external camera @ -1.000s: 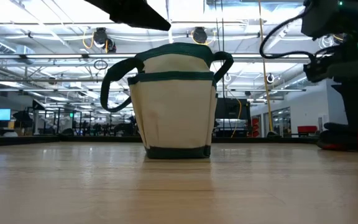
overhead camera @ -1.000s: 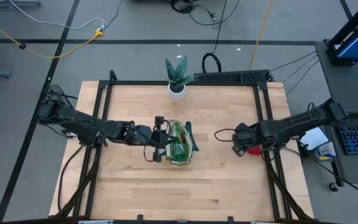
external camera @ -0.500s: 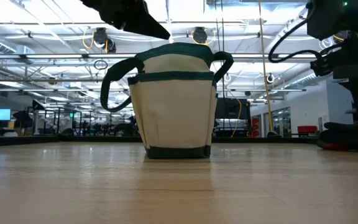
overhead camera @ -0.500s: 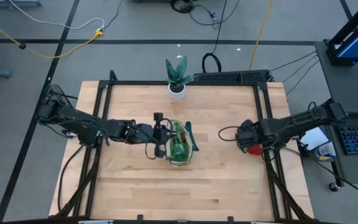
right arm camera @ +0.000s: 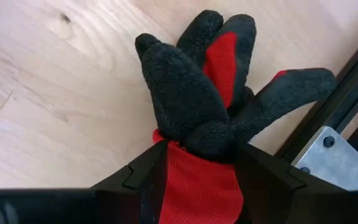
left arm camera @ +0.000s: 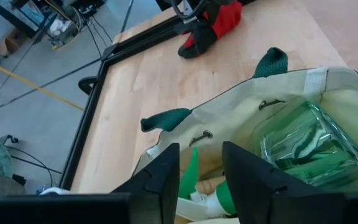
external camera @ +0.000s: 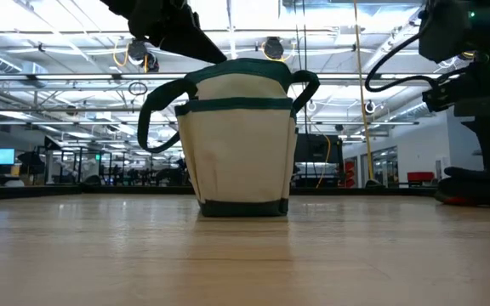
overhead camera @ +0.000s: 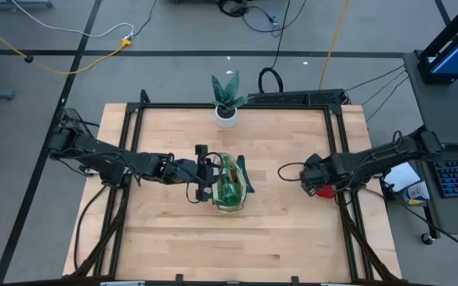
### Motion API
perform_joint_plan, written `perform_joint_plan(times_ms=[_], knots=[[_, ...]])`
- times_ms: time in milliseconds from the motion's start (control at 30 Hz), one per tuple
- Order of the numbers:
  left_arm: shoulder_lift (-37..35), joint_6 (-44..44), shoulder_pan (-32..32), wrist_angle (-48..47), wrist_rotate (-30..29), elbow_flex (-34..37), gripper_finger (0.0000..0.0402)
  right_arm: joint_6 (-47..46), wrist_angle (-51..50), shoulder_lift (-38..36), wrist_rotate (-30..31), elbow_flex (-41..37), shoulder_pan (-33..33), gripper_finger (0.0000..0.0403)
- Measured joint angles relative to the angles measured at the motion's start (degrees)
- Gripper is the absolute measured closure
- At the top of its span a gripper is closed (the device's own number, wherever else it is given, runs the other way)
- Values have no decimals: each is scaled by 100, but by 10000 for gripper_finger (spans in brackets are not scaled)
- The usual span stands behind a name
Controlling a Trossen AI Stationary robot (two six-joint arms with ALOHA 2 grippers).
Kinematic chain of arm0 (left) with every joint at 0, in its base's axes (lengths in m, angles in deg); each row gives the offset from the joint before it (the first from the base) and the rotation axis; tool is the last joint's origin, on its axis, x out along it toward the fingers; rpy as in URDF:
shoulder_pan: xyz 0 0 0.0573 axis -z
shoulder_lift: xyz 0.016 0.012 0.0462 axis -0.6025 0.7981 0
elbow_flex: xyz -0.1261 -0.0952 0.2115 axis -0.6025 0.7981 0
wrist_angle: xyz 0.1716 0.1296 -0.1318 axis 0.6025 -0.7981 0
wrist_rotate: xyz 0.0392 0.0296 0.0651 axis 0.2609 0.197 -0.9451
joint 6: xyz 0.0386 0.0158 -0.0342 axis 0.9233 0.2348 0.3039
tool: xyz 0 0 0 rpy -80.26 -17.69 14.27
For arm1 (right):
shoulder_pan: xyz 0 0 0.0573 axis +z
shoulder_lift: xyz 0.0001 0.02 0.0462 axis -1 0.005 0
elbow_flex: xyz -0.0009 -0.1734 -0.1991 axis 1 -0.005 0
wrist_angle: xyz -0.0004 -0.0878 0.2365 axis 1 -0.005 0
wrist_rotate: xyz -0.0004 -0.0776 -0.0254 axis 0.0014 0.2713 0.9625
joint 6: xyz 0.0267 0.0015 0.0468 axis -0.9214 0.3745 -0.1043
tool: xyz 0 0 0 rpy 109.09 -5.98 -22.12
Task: Pick & Place Garden tools in Gardening bag
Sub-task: Put the red gloves into the gardening bag
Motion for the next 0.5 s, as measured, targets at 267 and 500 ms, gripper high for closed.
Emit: perform_joint_plan(times_ms=[267, 500], knots=[[0, -109, 2, -19, 4, 0, 273, 678, 534, 0, 13, -446, 0, 244], [0, -146, 2, -175, 9, 0, 273, 1115, 1221, -8, -251, -1211, -4, 303]])
